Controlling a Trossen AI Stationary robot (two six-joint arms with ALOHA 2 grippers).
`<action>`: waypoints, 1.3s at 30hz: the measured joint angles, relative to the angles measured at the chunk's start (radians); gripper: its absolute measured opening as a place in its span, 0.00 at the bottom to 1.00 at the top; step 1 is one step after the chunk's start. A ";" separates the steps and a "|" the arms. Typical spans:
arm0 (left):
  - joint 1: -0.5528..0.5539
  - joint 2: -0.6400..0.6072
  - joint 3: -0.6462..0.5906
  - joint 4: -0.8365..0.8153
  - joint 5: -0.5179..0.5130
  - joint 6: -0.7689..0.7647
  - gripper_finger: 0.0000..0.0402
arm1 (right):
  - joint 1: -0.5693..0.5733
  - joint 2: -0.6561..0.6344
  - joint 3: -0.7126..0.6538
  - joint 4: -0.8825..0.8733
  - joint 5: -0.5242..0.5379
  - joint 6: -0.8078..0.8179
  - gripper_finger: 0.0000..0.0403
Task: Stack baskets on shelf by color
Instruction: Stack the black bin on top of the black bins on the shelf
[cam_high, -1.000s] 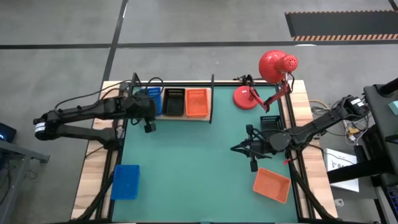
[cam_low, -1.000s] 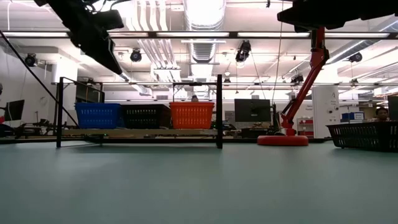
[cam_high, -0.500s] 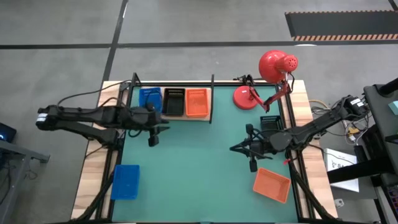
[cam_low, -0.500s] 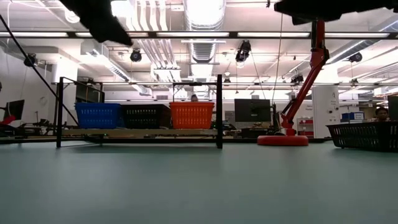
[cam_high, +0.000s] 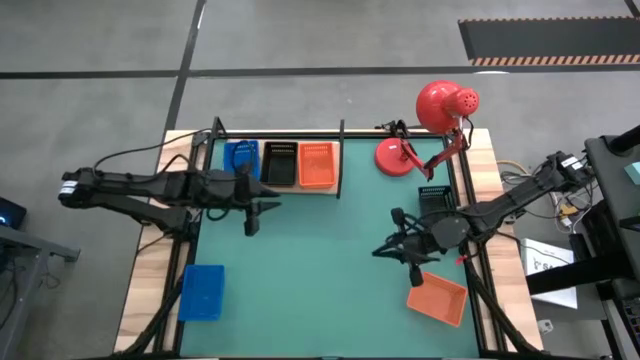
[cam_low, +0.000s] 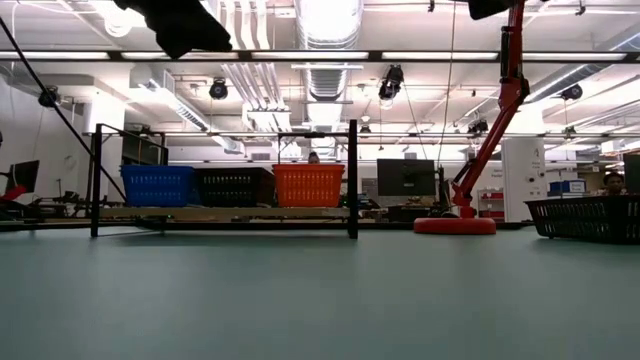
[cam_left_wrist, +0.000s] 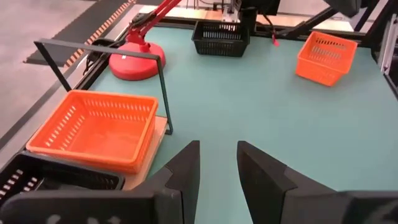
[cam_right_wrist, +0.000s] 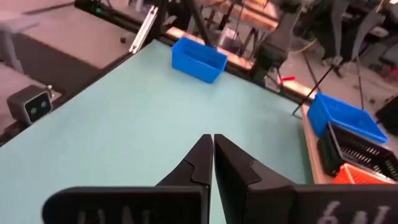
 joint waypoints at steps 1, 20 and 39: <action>0.000 0.002 0.000 0.008 0.000 0.000 0.23 | 0.003 0.003 0.015 -0.024 0.001 0.009 0.02; -0.026 0.080 0.000 0.288 0.000 0.041 0.23 | 0.055 0.067 0.324 -1.002 -0.111 1.046 0.02; -0.027 -0.062 0.000 0.340 -0.002 0.126 0.23 | -0.015 0.261 0.340 -1.411 -0.254 1.088 0.08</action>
